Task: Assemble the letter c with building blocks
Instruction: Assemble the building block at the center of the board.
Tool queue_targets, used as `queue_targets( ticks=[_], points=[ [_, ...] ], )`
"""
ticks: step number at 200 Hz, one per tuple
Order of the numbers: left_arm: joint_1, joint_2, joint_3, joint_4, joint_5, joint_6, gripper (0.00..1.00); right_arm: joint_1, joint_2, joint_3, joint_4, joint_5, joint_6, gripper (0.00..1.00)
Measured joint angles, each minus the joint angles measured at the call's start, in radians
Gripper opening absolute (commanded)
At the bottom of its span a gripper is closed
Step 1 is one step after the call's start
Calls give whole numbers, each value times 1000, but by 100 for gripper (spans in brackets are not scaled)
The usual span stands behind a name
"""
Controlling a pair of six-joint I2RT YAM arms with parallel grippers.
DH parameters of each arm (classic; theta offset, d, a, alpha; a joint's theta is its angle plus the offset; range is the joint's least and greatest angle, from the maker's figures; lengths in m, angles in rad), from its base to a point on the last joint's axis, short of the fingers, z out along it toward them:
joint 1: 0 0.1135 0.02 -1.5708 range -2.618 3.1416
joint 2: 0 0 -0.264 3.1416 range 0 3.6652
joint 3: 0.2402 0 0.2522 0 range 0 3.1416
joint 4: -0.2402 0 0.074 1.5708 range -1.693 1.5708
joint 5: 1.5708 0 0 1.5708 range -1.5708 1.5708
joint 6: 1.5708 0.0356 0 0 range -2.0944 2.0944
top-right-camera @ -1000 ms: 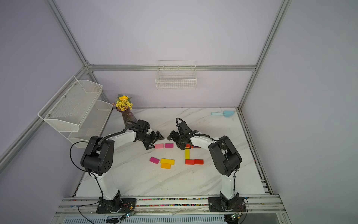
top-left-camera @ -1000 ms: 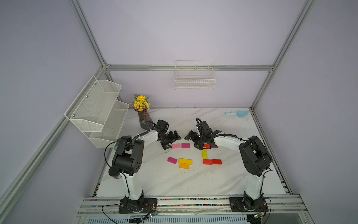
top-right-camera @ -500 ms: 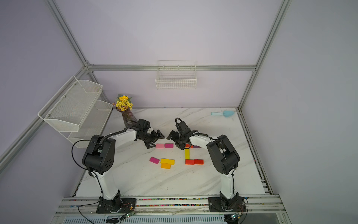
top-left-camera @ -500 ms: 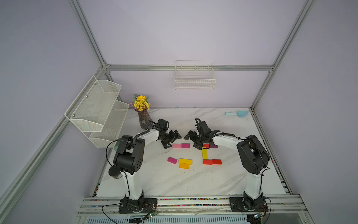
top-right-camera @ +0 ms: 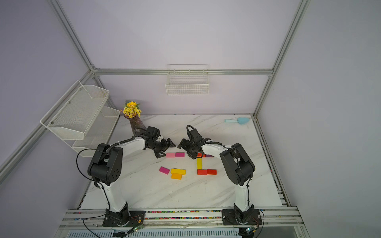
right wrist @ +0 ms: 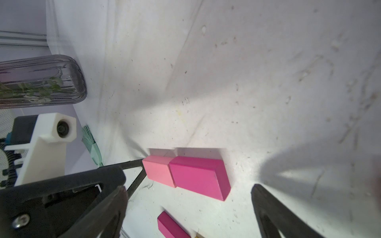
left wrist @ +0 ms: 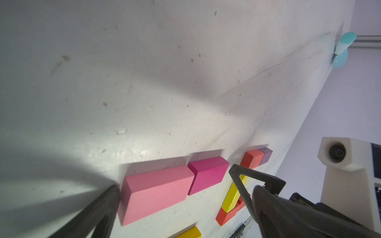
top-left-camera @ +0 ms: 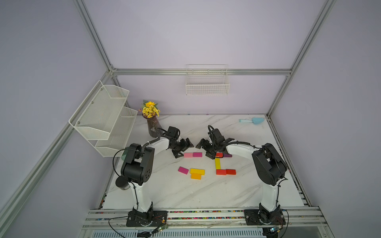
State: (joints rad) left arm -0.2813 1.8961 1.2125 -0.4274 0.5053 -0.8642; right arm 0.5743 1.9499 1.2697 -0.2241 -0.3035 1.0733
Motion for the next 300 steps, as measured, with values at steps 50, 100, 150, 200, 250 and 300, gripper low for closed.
queue_targets(
  ticks=[50,100,150,200,250,300],
  points=[
    [-10,0,-1,7,1,-16,100,0,0,0,0,0,0,95],
    [-12,0,-1,8,0,-16,100,0,0,0,0,-1,0,95],
    [-12,2,1,10,1,-16,100,0,-1,-6,0,-3,0,95],
    [-12,2,1,10,0,-16,100,0,-6,-16,0,-7,-1,95],
    [-8,1,8,-12,-3,-11,100,0,-63,-40,-4,-30,-18,95],
    [39,-71,13,-64,-8,18,100,6,-175,-92,-32,-47,-71,95]
  ],
)
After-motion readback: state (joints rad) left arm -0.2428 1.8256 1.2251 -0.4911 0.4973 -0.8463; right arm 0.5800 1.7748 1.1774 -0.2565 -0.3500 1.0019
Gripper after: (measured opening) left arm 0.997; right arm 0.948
